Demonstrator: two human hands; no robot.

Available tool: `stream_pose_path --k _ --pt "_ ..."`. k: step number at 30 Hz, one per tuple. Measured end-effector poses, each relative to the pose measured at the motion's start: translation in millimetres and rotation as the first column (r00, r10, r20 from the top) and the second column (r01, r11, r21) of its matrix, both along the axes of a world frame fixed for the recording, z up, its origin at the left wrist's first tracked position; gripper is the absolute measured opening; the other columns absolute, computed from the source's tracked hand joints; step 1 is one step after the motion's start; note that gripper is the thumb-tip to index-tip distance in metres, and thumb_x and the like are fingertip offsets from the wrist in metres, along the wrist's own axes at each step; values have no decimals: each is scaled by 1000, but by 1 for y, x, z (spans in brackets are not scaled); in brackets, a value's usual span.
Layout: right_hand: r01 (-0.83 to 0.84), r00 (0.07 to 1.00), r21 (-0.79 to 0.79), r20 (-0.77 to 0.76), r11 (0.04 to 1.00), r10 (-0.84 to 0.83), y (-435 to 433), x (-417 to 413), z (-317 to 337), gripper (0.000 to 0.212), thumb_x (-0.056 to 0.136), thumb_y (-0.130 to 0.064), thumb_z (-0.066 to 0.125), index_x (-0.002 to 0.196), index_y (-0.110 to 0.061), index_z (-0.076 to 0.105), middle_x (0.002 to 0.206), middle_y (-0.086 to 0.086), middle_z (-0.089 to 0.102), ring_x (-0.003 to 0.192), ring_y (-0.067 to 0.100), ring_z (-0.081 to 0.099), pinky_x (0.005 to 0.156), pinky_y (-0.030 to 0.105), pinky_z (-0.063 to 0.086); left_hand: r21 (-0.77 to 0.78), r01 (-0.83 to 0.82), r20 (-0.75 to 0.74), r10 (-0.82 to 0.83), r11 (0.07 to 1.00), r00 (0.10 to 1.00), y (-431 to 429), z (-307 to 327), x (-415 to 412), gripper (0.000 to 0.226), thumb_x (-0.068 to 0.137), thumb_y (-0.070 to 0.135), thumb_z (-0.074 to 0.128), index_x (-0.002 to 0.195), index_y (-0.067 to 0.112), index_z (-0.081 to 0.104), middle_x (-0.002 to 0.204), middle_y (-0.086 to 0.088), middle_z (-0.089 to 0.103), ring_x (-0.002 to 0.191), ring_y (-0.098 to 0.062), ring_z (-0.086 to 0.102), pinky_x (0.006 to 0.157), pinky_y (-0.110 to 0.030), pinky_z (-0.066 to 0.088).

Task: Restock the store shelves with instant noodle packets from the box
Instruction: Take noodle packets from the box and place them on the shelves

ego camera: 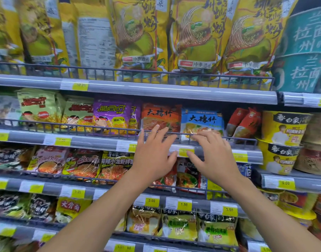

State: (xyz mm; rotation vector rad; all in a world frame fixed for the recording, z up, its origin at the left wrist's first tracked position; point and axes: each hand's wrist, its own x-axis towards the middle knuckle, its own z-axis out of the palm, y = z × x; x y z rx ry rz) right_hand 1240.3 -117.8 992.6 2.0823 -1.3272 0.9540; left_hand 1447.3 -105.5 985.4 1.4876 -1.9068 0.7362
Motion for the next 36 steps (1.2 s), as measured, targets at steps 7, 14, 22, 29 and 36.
stream_pose_path --k 7,14,22,29,36 --pt "-17 1000 46 -10 999 18 30 77 -19 55 89 -60 50 134 -28 56 139 -5 53 135 19 42 111 45 35 35 -5 -12 5 999 1000 43 -26 73 53 95 54 41 144 35 44 162 5 30 153 -22 16 121 -58 18" --pt "-37 999 112 -25 993 40 83 155 -41 57 89 -63 45 135 -30 53 137 -7 50 132 18 44 112 44 35 62 -23 -28 25 998 999 100 -48 153 50 98 54 41 144 37 42 161 6 29 153 -21 16 122 -57 15" --pt "-104 994 146 -2 984 106 144 225 -67 52 91 -59 48 137 -33 51 141 -10 47 138 15 38 115 43 30 106 -21 -38 25 994 999 161 -77 226 51 98 55 37 146 38 37 163 4 26 154 -21 10 122 -58 13" --pt "-102 994 219 -21 970 109 158 247 -109 52 92 -56 52 137 -30 52 142 -9 47 138 15 37 115 43 28 177 -37 -50 46 984 998 174 -124 253 52 98 56 37 145 34 43 163 2 26 155 -23 10 121 -59 16" --pt "-148 986 395 -9 906 165 133 255 -185 55 94 -56 49 140 -27 49 144 -7 44 137 17 37 109 43 38 278 -38 -66 59 960 996 163 -196 266 53 99 54 35 146 31 43 164 0 25 155 -24 4 122 -58 11"
